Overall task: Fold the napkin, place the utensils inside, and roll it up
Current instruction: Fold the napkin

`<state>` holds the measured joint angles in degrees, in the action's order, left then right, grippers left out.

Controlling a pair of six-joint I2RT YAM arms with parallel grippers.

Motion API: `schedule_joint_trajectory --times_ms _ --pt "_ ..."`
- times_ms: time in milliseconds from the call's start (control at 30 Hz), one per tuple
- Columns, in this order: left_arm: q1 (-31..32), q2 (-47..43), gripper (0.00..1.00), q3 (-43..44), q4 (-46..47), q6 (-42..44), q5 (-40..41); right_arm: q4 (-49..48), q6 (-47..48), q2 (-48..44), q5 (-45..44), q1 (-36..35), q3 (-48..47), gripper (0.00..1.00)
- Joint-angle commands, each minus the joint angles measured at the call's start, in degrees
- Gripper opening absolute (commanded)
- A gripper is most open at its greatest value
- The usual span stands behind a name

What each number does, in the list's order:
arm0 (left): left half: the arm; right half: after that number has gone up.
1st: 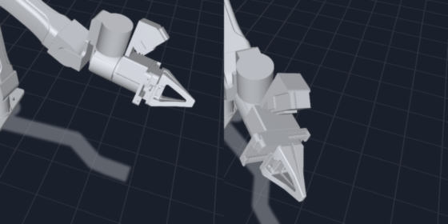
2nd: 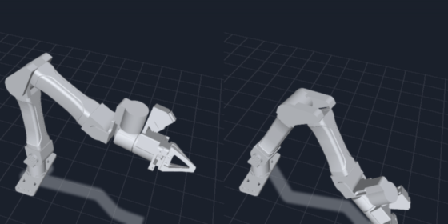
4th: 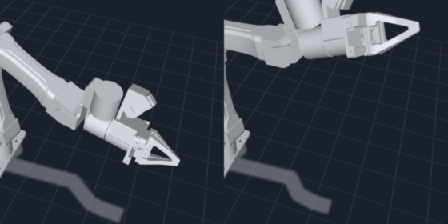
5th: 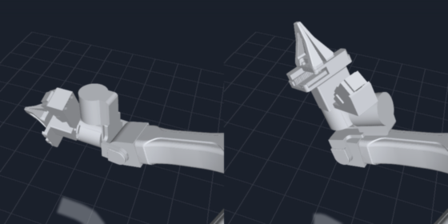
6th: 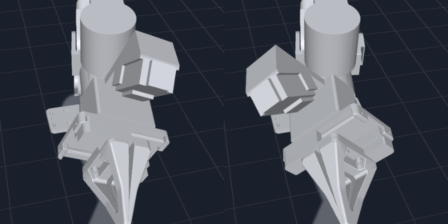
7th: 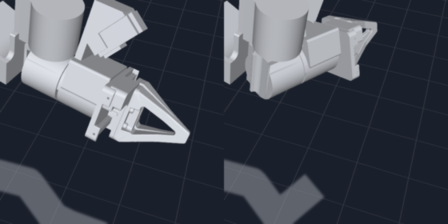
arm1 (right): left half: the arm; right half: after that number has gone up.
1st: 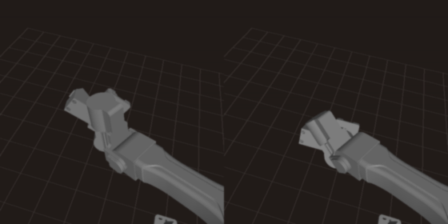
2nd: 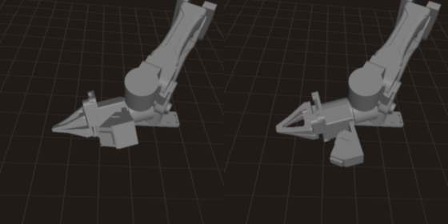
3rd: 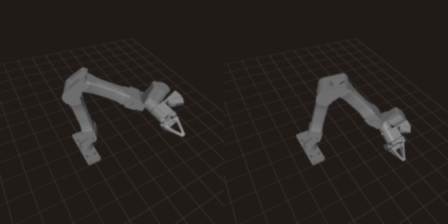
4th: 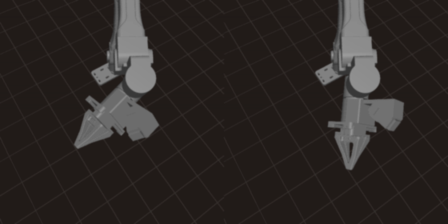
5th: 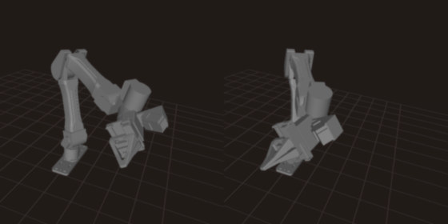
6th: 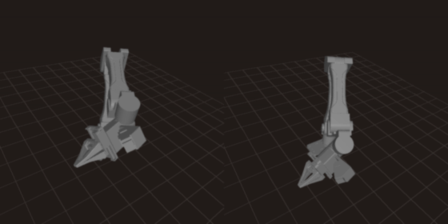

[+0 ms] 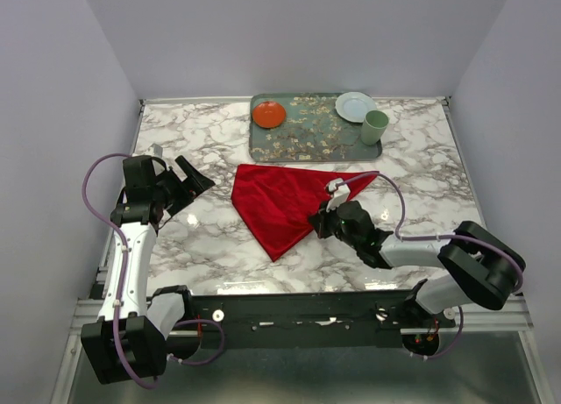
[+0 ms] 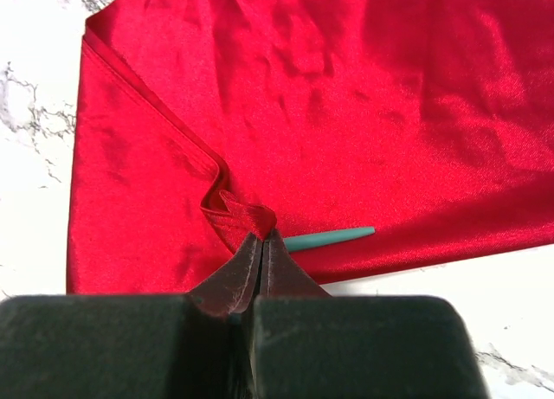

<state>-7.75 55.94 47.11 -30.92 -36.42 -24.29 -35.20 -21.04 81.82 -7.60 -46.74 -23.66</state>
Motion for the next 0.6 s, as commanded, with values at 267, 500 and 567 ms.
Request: schedule_joint_trajectory --times_ms 267,500,567 --pt "0.3 0.0 0.99 0.3 1.0 0.4 -2.4 -5.4 -3.2 5.6 2.0 2.2 0.9 0.06" --pt "0.2 -0.1 0.99 0.4 1.1 0.3 -2.7 -6.4 -4.5 7.3 2.1 3.2 1.4 0.08" --pt "0.2 -0.1 0.99 0.3 1.1 0.2 -2.7 -6.7 -4.6 7.6 1.5 3.3 1.6 0.09"
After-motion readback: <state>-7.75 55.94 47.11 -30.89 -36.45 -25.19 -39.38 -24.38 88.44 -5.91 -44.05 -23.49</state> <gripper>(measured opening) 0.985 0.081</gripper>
